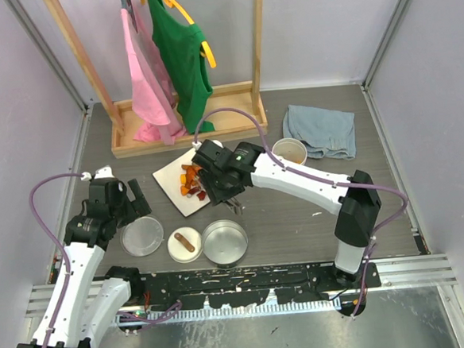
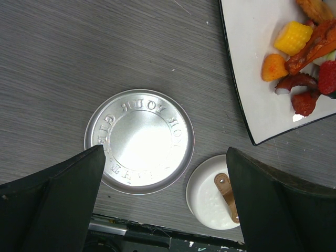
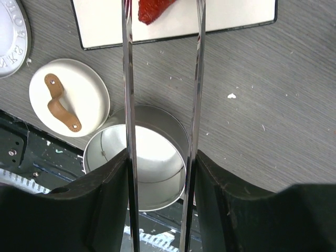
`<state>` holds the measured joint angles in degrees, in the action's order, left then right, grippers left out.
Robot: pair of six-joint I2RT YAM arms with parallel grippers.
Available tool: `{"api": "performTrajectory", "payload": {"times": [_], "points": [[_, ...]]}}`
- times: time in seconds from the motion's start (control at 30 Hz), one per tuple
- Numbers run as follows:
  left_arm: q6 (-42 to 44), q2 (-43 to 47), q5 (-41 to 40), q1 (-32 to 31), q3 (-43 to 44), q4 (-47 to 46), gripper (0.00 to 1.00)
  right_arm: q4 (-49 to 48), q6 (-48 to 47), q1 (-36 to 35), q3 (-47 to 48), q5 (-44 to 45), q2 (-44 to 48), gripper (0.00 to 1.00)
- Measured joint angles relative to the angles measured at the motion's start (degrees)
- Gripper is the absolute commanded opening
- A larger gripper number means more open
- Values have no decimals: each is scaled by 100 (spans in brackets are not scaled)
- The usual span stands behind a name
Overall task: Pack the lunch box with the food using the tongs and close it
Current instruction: Pick up the fake food from the plate.
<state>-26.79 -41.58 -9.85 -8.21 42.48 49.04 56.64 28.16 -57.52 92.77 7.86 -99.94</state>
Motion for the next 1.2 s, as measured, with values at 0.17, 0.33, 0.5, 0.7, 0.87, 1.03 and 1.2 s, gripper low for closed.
{"api": "performTrajectory", "payload": {"times": [0.17,0.33,0.5,0.7,0.87,1.03,1.2], "points": [[0,20,0,-2,0,0,100,-24,-50,-2,221,37,-317,50],[0,20,0,-2,0,0,100,-11,-107,-4,293,87,-599,46],[0,20,0,-2,0,0,100,-7,-107,-11,313,105,-680,40],[0,9,2,0,0,0,100,-7,-105,-13,313,109,-678,37],[0,-26,2,0,0,0,100,-7,-105,-13,289,127,-627,36],[0,-26,0,-2,0,0,100,-15,-105,-13,251,149,-446,36],[0,-26,0,-2,0,0,100,-48,-103,-13,225,160,-199,35]]}}
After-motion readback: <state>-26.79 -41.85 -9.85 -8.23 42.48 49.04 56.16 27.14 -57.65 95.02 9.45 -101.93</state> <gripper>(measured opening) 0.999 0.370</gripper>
